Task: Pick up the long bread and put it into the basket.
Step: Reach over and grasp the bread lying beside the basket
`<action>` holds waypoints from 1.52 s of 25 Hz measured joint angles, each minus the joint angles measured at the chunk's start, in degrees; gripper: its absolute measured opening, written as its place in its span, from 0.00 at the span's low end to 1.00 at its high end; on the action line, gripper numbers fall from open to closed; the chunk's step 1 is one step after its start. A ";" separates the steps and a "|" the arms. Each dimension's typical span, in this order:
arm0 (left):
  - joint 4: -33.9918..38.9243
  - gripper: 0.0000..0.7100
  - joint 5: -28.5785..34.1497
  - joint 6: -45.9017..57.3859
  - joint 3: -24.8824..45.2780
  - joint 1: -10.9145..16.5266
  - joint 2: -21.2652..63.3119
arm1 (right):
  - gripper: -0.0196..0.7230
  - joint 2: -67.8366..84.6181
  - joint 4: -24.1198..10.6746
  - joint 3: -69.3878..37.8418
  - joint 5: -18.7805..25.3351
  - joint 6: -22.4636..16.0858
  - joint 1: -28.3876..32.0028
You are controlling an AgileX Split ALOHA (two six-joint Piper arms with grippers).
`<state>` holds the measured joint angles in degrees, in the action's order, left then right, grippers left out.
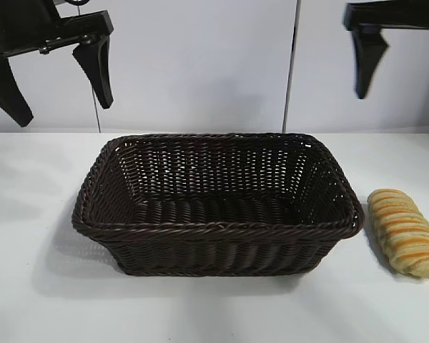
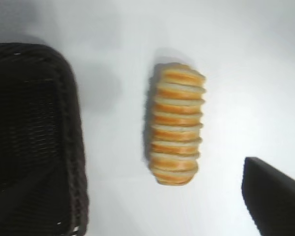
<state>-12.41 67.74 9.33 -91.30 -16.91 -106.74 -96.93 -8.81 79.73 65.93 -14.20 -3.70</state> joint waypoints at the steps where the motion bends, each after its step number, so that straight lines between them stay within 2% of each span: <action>1: 0.00 0.98 0.00 0.00 0.00 0.00 0.00 | 0.96 0.00 0.00 -1.38 -1.19 0.18 0.36; 8: 0.06 0.98 -0.12 0.19 0.00 0.00 0.00 | 0.96 0.00 2.01 -12.51 -13.68 0.48 0.47; 11: 0.06 0.98 -0.73 1.89 0.00 0.00 0.00 | 0.96 0.00 2.15 -15.76 -17.42 0.52 0.47; 19: 0.06 0.98 -1.95 2.79 0.00 0.00 0.00 | 0.96 -1.01 2.15 -19.68 -21.95 0.52 0.47; 30: 0.06 0.98 -1.99 2.79 0.00 0.00 0.00 | 0.96 -2.17 2.29 -22.54 -30.49 0.52 0.47; 33: 0.06 0.98 -1.99 2.79 0.00 0.00 0.00 | 0.96 -3.21 3.66 -22.54 -31.87 0.52 0.47; 38: 0.06 0.98 -1.99 2.79 0.00 0.00 0.00 | 0.91 -5.50 6.17 -22.54 -33.77 0.52 0.47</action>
<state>-12.35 65.75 12.12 -91.30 -16.91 -106.74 -102.44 -2.64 57.19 32.17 -13.68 -3.22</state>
